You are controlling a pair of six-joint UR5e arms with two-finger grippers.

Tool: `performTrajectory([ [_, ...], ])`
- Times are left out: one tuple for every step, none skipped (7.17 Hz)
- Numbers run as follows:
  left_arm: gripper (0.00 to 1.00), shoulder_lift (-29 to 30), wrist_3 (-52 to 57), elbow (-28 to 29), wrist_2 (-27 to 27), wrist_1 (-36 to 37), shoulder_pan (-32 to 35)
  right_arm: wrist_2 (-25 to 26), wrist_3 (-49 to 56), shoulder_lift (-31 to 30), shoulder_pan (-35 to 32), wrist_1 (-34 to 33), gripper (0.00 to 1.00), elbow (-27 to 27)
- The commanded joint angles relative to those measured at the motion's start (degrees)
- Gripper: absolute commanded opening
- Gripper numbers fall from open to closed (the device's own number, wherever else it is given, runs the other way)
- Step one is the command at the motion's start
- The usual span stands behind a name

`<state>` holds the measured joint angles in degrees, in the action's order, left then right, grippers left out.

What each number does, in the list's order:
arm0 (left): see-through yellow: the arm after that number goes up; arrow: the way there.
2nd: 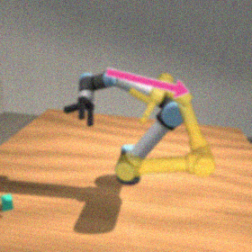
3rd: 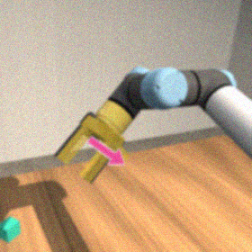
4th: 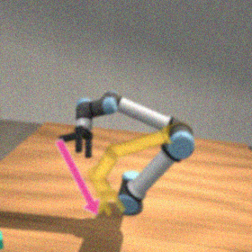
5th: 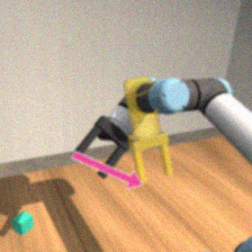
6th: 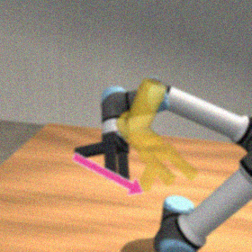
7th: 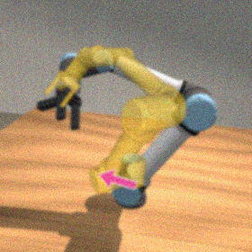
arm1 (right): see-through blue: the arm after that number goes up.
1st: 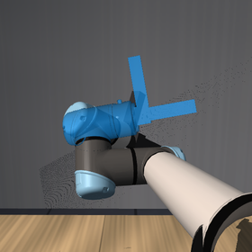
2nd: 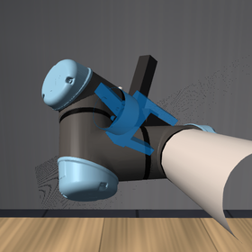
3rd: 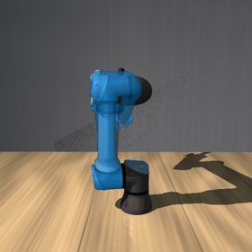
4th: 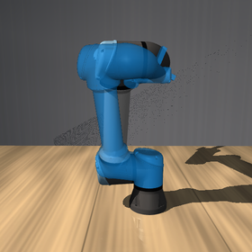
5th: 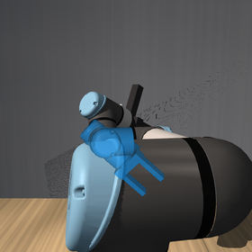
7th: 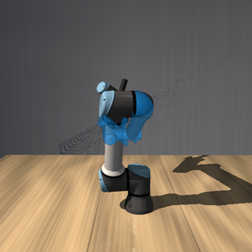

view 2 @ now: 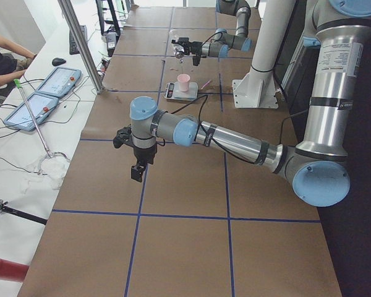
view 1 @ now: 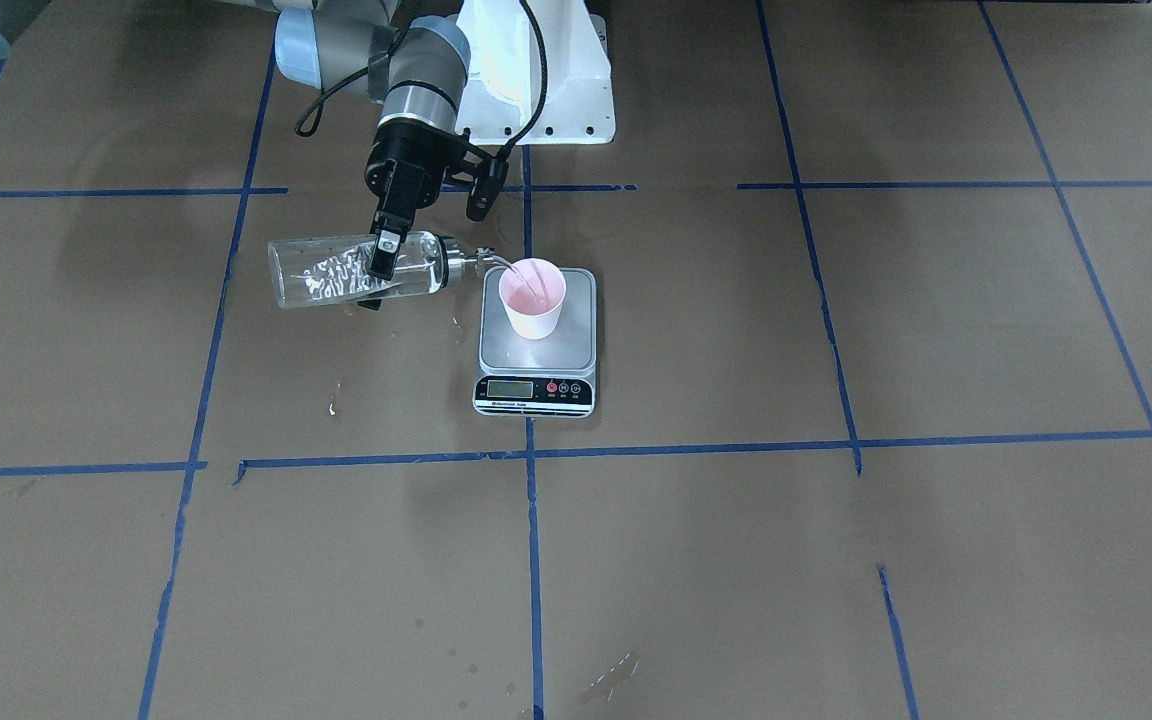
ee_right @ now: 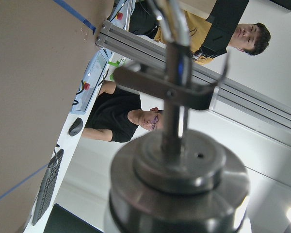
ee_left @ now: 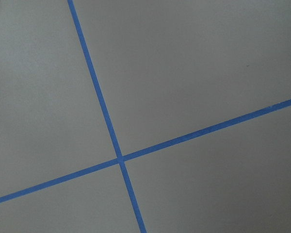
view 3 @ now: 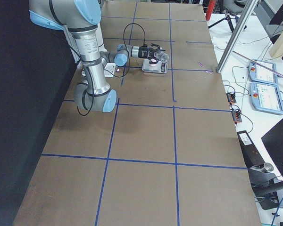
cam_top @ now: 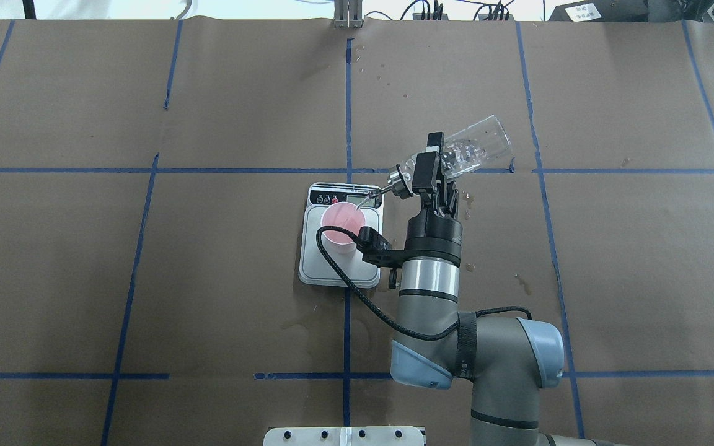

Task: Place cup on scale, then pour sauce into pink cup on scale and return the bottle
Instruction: 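Tilt the bottle spout down over the pink cup with the right gripper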

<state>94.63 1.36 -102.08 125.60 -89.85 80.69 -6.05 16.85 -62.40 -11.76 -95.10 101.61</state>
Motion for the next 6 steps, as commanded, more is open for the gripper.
performTrajectory([
  [1.0,0.0,0.0,0.2,0.0,-0.1,0.0,2.1,4.3,0.1,-0.1,0.0,0.0,0.1],
  [1.0,0.1,0.0,0.2,0.0,0.0,0.0,2.3,4.9,0.1,-0.1,0.1,0.0,0.1],
  [1.0,0.0,0.0,0.2,0.1,0.0,0.0,2.3,6.0,0.1,-0.1,0.1,0.0,0.1],
  [1.0,0.1,0.0,0.2,0.1,0.0,0.0,2.3,6.1,0.1,-0.1,0.1,0.0,0.1],
  [1.0,0.1,0.0,0.1,0.1,0.0,0.0,2.2,6.0,0.4,0.0,0.5,0.0,0.1],
  [1.0,0.2,0.0,0.1,0.1,0.0,0.0,2.1,5.8,0.5,0.1,0.7,0.0,0.1],
])
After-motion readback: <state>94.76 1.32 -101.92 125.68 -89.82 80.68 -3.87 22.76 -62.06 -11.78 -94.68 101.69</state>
